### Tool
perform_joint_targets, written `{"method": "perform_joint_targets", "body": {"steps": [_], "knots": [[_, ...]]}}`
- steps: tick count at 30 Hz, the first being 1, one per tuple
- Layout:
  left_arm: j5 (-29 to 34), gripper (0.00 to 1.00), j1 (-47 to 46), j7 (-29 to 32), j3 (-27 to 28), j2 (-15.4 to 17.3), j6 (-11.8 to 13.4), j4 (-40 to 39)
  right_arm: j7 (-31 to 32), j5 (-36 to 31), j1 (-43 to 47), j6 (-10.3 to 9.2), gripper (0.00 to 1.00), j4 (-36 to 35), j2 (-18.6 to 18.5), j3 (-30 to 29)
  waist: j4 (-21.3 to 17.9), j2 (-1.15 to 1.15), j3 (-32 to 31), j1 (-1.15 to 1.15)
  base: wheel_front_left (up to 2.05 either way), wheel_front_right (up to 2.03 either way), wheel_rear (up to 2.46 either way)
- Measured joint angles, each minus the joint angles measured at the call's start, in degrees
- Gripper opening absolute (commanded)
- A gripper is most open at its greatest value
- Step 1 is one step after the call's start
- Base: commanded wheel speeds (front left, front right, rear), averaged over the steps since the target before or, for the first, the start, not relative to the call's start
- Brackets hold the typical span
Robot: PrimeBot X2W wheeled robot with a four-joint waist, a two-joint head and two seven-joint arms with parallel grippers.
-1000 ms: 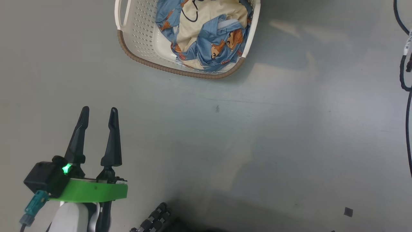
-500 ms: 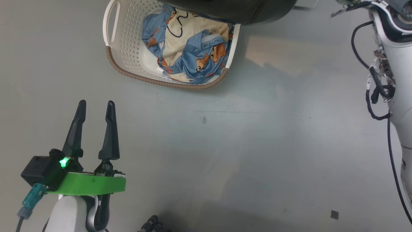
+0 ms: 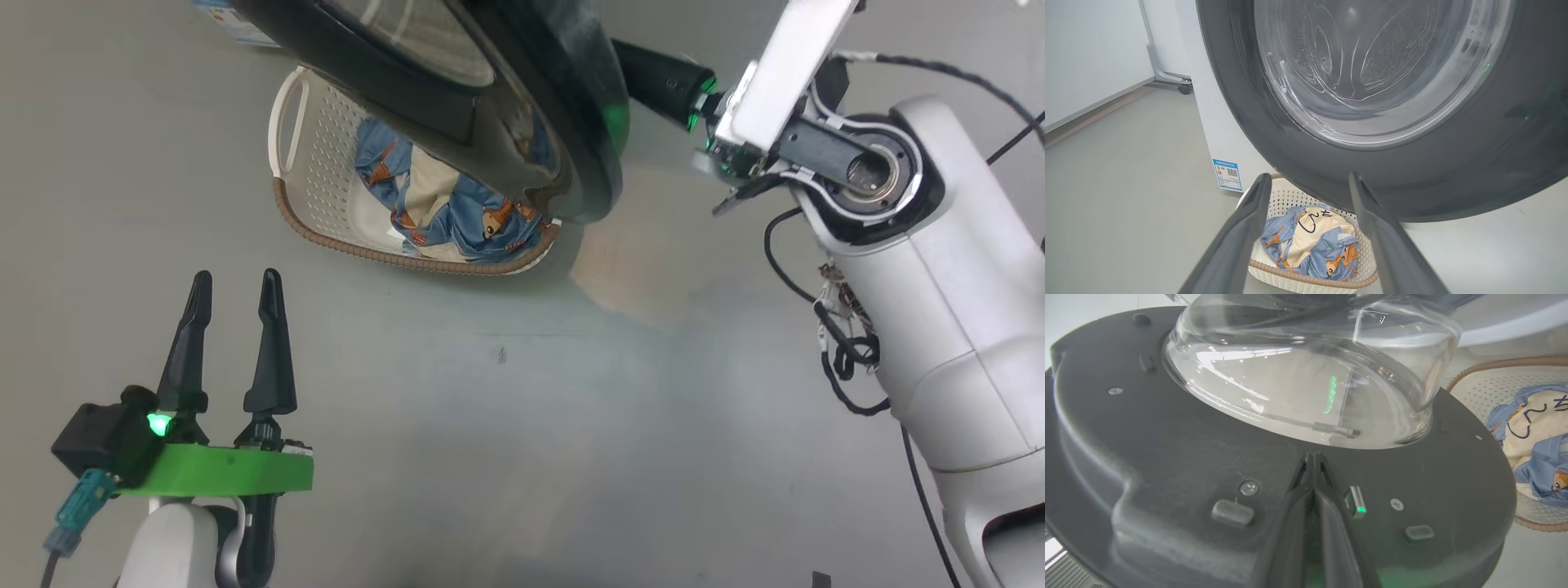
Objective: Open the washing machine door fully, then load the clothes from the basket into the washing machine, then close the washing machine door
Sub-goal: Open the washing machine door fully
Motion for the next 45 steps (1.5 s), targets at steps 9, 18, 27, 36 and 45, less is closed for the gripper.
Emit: {"method": "perform_joint_targets", "body": {"steps": [9, 18, 27, 36, 45], "knots": [[-0.5, 1.0, 2.1, 0.0, -1.5, 0.0, 0.0, 1.7, -0.1, 1.9, 7.5, -0.01, 0.0, 0.0, 2.5, 1.9, 0.4, 0.0, -6.2, 0.0, 0.0, 0.0, 0.0], [-1.0, 1.0, 3.6, 0.0, -3.3, 0.1, 0.0, 2.2, -1.1, 2.3, 12.1, -0.01, 0.0, 0.1, 3.6, 3.0, 1.9, 0.0, -10.9, 0.0, 0.0, 0.0, 0.0], [-1.5, 1.0, 5.1, 0.0, -4.2, 0.1, 0.0, 2.3, -1.7, 2.3, 14.4, -0.01, 0.0, 0.3, 4.2, 4.9, 5.2, 0.0, -13.5, 0.0, 0.0, 0.0, 0.0], [-2.0, 1.0, 6.1, 0.0, -4.4, 0.1, 0.0, 2.2, -2.6, 2.3, 15.5, -0.01, 0.0, 0.5, 4.6, 6.8, 7.7, 0.0, -15.2, -0.01, 0.0, 0.0, 0.0], [-2.7, 1.0, 6.8, 0.0, -4.3, 0.1, 0.0, 1.3, -3.5, 2.7, 15.8, -0.01, 0.0, 0.9, 5.1, 9.3, 9.0, 0.0, -16.2, 0.0, 0.0, 0.0, 0.0]]}}
